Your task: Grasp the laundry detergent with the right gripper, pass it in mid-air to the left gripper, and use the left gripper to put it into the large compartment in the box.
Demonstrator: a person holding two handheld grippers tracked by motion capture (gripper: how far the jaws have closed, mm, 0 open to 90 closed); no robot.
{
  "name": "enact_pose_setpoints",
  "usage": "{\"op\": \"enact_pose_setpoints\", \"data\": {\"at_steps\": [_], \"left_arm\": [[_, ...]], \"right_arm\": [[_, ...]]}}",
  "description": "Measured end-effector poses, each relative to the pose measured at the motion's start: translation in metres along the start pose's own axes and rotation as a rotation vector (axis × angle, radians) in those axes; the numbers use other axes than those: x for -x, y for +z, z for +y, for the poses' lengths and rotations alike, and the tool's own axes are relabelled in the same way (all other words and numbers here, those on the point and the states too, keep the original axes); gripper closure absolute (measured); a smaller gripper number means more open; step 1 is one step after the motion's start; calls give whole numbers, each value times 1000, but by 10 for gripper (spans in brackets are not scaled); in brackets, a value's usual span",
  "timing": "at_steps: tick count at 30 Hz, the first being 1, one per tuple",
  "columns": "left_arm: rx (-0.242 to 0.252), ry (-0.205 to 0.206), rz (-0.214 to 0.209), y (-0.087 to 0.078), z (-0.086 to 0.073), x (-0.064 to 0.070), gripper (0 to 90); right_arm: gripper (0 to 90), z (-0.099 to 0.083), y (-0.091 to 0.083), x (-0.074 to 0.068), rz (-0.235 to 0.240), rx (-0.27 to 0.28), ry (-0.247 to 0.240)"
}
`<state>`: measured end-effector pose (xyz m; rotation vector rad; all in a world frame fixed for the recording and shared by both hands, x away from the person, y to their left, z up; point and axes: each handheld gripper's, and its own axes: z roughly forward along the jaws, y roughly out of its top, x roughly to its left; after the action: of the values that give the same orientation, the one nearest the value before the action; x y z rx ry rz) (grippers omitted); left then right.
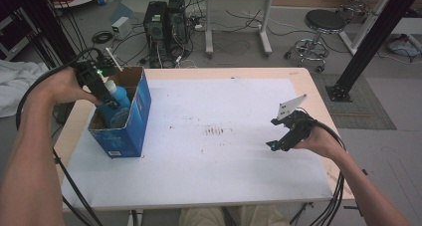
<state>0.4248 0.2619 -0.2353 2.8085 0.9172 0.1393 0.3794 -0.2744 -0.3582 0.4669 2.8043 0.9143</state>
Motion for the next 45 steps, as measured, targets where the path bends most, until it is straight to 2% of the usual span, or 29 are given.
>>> {"op": "enact_pose_setpoints", "data": {"at_steps": [3,11,18,28,45], "left_arm": [[-5,13,-3,10,-1,-1,376],[-20,17,-12,30,-5,-2,376],[-24,33,2,40,-6,-1,376],[-37,40,12,43,0,0,376],[-48,48,23,42,-2,3,375]], "right_arm": [[130,0,1,-1,0,-3,0],[130,-2,1,-2,-1,-5,3],[130,-3,4,-3,5,-10,3],[130,-4,7,-3,4,-13,9],[130,-5,9,-5,5,-16,3]]}}
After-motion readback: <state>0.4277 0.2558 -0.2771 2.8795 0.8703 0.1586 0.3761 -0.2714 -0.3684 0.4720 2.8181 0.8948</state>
